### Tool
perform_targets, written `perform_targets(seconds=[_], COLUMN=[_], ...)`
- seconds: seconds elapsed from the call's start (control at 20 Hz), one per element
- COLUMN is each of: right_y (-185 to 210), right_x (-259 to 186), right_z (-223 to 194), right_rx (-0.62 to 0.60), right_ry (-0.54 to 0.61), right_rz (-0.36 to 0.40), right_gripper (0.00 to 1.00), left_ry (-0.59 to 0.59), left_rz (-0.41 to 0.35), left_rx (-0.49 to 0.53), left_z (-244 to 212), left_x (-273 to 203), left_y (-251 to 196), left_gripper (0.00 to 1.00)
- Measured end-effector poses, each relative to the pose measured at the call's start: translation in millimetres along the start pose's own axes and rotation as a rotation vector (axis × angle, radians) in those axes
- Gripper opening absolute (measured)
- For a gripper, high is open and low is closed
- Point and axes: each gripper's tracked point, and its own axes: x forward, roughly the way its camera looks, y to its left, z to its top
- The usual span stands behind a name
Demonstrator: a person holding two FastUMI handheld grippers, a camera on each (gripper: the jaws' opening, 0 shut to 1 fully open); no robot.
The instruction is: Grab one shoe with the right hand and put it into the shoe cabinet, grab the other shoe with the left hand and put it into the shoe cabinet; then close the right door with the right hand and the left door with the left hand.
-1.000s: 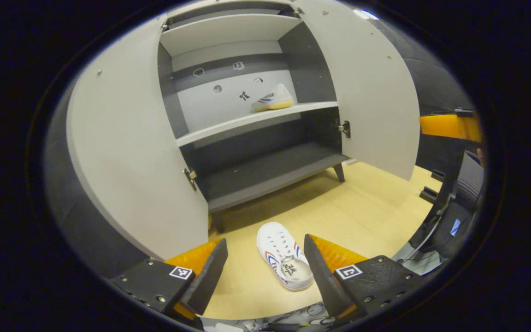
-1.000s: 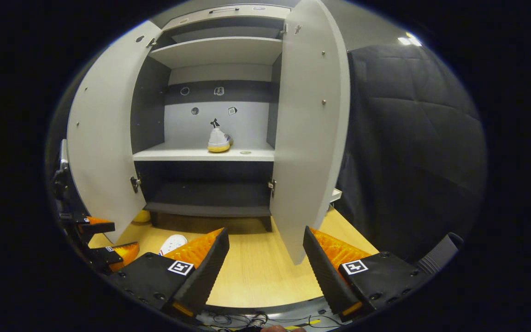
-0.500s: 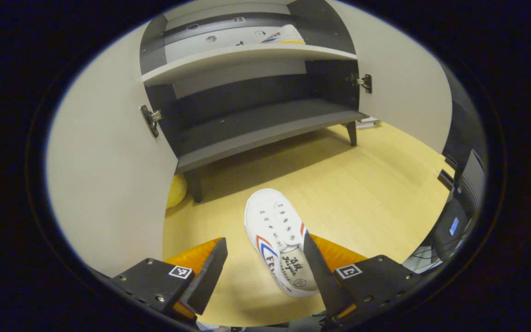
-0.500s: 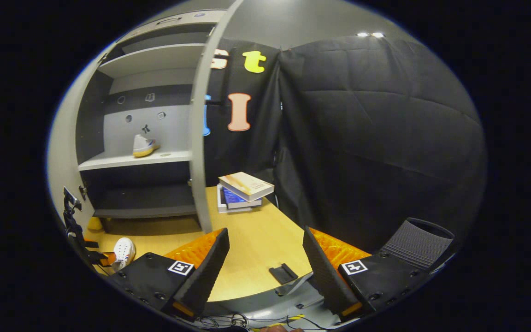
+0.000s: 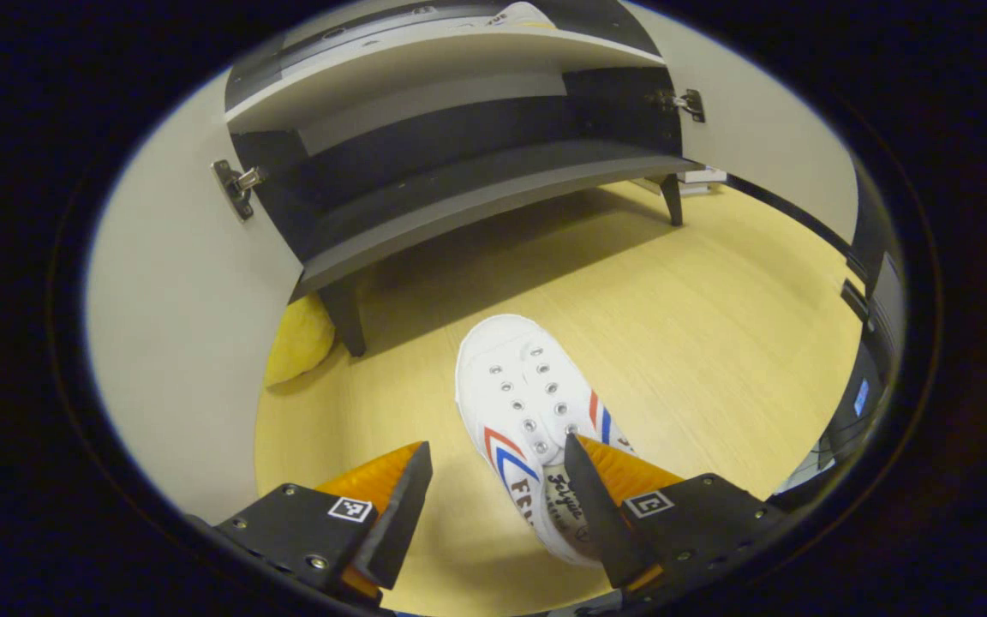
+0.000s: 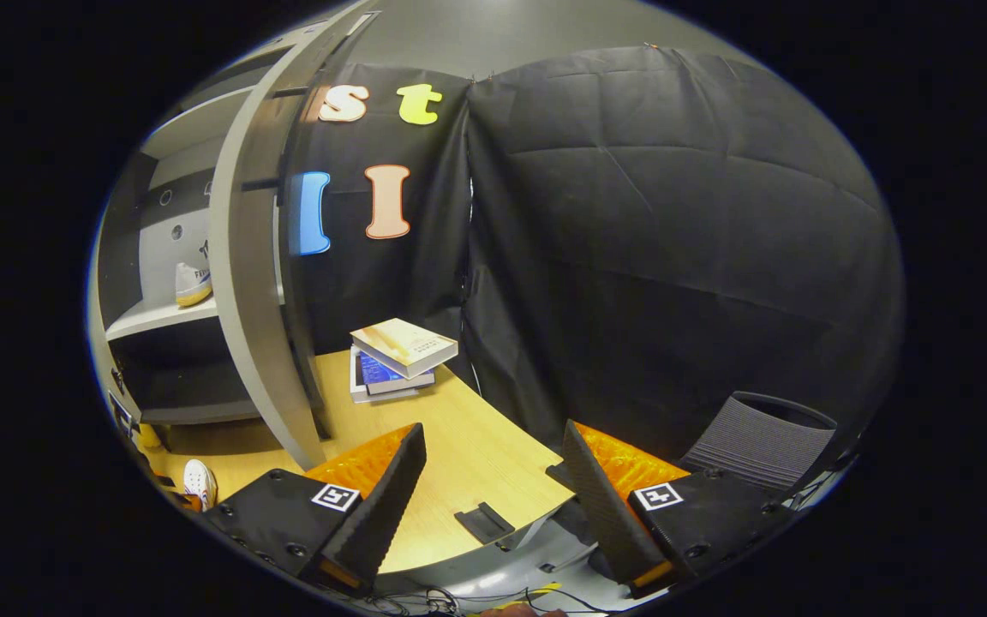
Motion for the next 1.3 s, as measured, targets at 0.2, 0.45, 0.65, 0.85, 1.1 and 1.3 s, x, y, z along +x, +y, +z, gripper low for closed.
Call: perform_targets(seconds=[0.2,0.45,0.65,0.85,1.1,1.3], right_y=[-2.2,7.6,14.9,21.3,30.8,22.1], right_x=[17.3,52.5,66.8,78.7,80.0,86.1], right_z=[0.7,13.9,44.0,55.9,60.5,62.6], right_rx=[0.014,0.119,0.094,0.053,0.034,0.033], right_ry=[0.009,0.038,-0.039,-0.096,-0.118,-0.118], right_rz=[-0.002,0.018,0.043,0.058,0.079,0.062], right_gripper=[1.00,0.99,0.98,0.93,0.93,0.98], left_ry=[0.046,0.053,0.056,0.045,-0.010,-0.074], left_rz=[-0.048,-0.052,-0.011,0.024,0.020,0.005], left_rx=[-0.134,-0.134,-0.167,-0.173,-0.202,-0.225], left_z=[-14.0,-16.2,-17.5,-13.5,13.6,34.1], left_x=[7.1,6.2,7.9,7.4,-5.0,-12.6], left_y=[-10.0,-15.6,-8.3,-4.1,-0.5,1.5], left_gripper=[0.70,0.38,0.11,0.02,0.01,0.02])
